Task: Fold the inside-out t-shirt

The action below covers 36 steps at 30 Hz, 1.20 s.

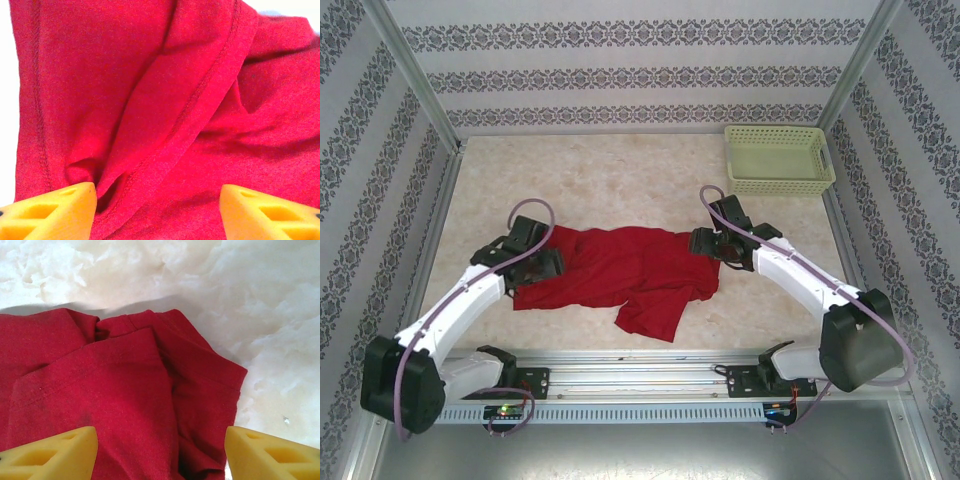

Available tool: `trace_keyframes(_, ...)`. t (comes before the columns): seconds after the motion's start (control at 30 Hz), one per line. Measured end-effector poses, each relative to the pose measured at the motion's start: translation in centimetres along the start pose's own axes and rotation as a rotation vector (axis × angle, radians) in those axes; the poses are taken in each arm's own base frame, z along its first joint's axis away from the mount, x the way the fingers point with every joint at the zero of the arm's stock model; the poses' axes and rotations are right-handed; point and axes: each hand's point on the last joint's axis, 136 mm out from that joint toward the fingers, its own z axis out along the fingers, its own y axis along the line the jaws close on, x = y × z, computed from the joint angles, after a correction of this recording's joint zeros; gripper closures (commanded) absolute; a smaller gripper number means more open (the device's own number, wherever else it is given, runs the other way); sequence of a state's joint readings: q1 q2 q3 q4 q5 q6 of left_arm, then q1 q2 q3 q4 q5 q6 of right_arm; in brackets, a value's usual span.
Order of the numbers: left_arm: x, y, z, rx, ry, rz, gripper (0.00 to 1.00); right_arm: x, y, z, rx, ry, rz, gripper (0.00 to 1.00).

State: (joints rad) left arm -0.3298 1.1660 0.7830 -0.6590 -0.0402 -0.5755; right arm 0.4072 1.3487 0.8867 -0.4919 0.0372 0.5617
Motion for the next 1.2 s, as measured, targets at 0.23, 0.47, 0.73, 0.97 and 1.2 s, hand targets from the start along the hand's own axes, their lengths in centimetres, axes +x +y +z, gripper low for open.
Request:
trace_keyframes(0.23, 1.6, -1.0, 3.0, -0.169, 0.100, 0.202, 0.27, -0.1, 0.0, 0.5, 0.002, 0.002, 0.002, 0.32)
trace_keyframes(0.47, 0.5, -0.8, 5.3, -0.305, 0.107, 0.266, 0.37, -0.4, 0.0, 0.6, -0.002, -0.006, 0.006, 0.32)
trace_keyframes(0.73, 1.1, 0.0, 6.5, -0.355, 0.143, 0.292, 0.34, -0.6, -0.3, 0.6, -0.001, -0.012, 0.017, 0.32)
trace_keyframes(0.97, 1.2, -0.1, 6.7, -0.340, 0.156, 0.295, 0.38, -0.4, -0.4, 0.7, 0.002, -0.007, 0.017, 0.32)
trace_keyframes(1.2, 0.9, 0.8, 7.3, -0.353, 0.170, 0.264, 0.64, -0.1, -0.3, 1.8, 0.000, 0.018, 0.016, 0.32)
